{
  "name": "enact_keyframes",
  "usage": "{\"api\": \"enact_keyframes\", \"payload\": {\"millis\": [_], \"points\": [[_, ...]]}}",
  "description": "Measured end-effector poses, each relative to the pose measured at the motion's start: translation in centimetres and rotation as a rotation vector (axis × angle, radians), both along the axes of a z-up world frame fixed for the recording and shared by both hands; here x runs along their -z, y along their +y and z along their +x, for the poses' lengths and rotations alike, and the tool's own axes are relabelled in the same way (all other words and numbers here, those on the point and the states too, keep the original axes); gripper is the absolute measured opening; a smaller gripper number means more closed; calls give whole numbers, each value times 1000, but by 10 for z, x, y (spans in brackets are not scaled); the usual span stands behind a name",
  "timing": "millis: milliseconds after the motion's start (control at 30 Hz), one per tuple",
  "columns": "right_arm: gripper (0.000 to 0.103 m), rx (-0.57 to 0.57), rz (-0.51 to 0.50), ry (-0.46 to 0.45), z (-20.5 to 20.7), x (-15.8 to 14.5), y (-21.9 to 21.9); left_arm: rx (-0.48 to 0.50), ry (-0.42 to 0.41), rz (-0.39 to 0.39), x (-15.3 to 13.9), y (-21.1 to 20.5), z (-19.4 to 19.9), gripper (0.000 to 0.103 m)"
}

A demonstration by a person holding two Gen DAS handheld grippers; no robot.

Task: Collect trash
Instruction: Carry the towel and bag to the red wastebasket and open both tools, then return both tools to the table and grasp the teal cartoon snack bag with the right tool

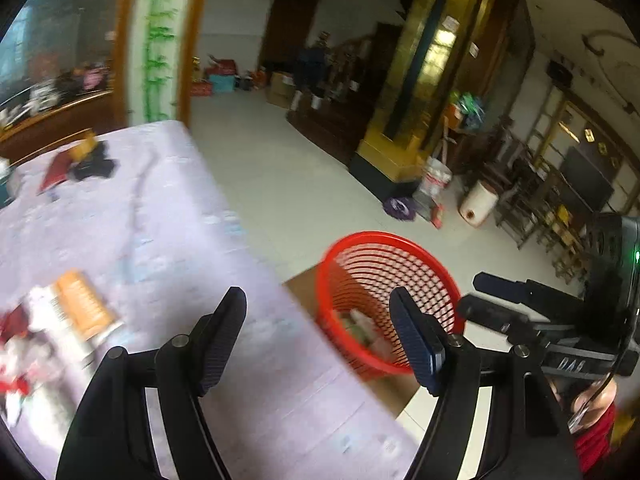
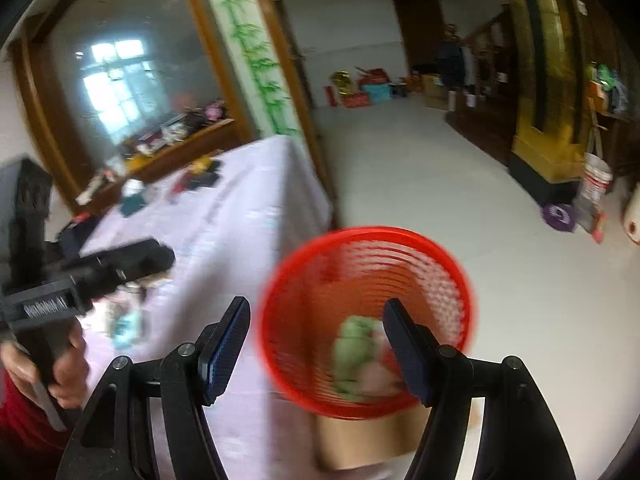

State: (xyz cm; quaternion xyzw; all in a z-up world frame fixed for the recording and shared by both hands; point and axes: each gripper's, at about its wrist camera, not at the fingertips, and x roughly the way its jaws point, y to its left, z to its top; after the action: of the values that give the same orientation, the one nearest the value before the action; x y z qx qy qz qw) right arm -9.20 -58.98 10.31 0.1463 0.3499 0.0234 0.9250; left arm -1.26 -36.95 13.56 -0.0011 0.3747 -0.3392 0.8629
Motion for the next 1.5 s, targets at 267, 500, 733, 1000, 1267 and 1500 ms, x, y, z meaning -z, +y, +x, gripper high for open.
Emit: {"api": "enact_keyframes", "payload": {"millis": [267,500,733,1000,1267,1500], "points": [[74,-212,45,0,17,-9,117,-199,-9,10,8,134,-15,76],[74,-352,39,27,41,8,218,-330,37,20,30,243,-20,76],[74,-393,-49,149,75,51,285,-364,100,7,57,295,-14,76],[74,-372,-110,258,109,88,293,-326,135,-11,77,297,-5,76],[74,-656,-61,279,79,80,321,-311,122,-4,72,299,0,76],[78,-721,-221,174,78,63,322,-341,130,-9,73,304,4,76]]}}
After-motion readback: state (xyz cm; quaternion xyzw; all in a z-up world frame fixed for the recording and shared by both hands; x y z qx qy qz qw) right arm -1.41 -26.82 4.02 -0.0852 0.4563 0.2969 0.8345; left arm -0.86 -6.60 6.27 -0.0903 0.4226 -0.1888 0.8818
